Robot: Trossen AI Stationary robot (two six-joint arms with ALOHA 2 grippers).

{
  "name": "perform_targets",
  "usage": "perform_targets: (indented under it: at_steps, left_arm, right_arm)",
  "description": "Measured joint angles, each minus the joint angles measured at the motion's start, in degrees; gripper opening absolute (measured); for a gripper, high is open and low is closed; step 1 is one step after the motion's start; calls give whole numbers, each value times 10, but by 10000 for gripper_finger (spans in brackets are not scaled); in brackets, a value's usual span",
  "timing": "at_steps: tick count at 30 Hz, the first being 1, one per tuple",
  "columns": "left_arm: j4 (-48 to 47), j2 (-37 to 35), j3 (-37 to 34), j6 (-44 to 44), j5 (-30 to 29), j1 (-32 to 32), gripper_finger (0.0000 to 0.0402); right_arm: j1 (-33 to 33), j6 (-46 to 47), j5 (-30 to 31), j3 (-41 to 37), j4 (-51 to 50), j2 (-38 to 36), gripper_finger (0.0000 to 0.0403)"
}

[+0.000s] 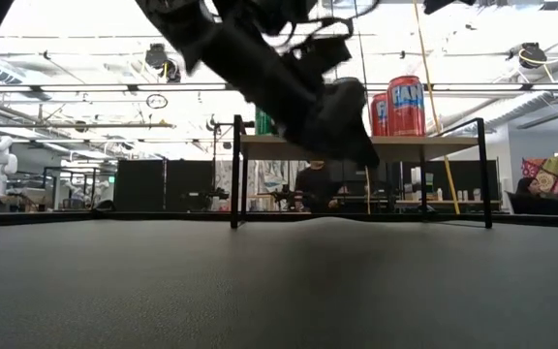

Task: Place canned beverage on shelf
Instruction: Put the white-blue soda can on the shelf aligned with the other white-blue soda can

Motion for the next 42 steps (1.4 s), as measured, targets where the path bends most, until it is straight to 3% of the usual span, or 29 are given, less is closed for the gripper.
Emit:
perform_targets:
  at_steps: [5, 10, 16, 20, 23, 27, 31, 34, 37, 40, 42]
  left_arm:
    - [-47, -65, -23, 10, -78, -32, 395]
    - [-239, -168, -41, -44, -95, -78, 395]
    - [-544, -306, -23, -194, -4, -122, 395]
    - [-666, -390, -2, -347, 62, -142, 395]
    - [-707, -430, 0, -453, 50, -181, 395]
    - [-753, -438, -2, -547, -21, -250, 395]
    - [-759, -415, -2, -589, -86, -295, 396]
    - [-753, -401, -3, -606, -85, -315, 396]
    - [-738, -396, -3, -637, -30, -334, 396]
    - [-722, -397, -3, -677, 96, -348, 396]
    - [-716, -397, -2, -710, 149, -360, 396]
  right_arm:
    - [91, 51, 54, -66, 44, -25, 104]
    - [159, 101, 97, -179, 145, -43, 105]
    - [206, 122, 96, -318, 334, -52, 105]
    - [225, 125, 96, -394, 469, -48, 105]
    - [240, 116, 96, -457, 582, -48, 105]
    - [260, 96, 96, -546, 742, -47, 105]
    - [277, 77, 96, -622, 862, -47, 105]
    - [290, 60, 95, -661, 920, -47, 105]
    - [302, 55, 94, -682, 944, -46, 105]
    - [313, 55, 94, -684, 944, -46, 105]
    - [322, 56, 94, -684, 949, -46, 105]
